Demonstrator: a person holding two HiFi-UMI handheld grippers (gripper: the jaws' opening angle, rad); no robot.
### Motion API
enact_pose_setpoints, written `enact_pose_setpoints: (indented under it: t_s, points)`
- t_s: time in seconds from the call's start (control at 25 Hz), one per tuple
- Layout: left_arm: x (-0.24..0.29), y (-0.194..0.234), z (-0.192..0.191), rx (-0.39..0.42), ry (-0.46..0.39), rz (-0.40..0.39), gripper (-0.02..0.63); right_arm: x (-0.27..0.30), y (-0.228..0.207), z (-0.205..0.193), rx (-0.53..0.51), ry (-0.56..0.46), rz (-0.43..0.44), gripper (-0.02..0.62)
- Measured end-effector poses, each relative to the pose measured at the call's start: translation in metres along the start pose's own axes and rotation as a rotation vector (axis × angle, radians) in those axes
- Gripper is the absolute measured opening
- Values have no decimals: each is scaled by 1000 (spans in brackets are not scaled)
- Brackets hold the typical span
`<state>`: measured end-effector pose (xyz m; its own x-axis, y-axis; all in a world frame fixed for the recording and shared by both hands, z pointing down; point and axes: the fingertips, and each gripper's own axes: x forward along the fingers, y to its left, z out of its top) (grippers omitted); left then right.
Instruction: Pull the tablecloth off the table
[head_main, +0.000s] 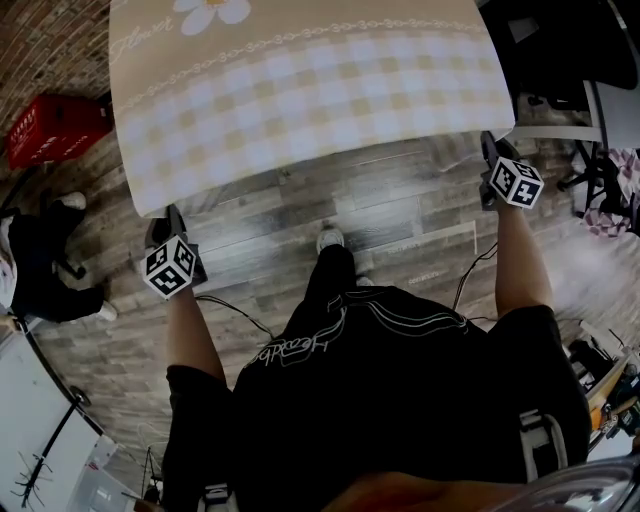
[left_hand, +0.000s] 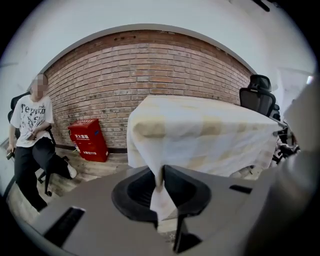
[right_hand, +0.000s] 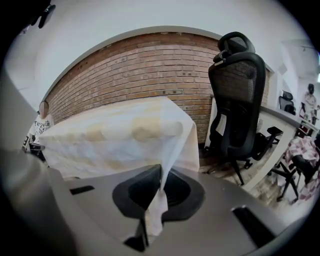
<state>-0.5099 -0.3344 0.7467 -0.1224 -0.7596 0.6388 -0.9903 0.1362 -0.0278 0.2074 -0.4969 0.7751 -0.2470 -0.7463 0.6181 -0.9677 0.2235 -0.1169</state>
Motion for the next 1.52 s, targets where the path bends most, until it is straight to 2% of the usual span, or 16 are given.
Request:
enact_pose_setpoints:
  t_s: [0.24, 0.64, 0.88, 1.04, 1.28, 1.52]
  points:
    - [-8, -4, -3, -41, 2, -5, 15, -20, 0, -5, -10, -9, -24, 0]
    - [-42, -6, 4, -65, -31, 1, 11, -53, 3, 6, -13, -24, -37, -2]
    - [-69, -6, 17, -117, -74, -17, 11, -76, 1, 19, 60, -40, -56, -2]
    - [-84, -6, 27, -129, -88, -30, 11, -92, 0, 25, 68, -45, -65, -2]
    - [-98, -6, 32, -159, -94, -35, 6, -113, 11, 47, 147, -123, -24, -2]
    - [-114, -1, 40, -181, -109, -29, 6, -136, 41, 76, 137, -188, 48, -2]
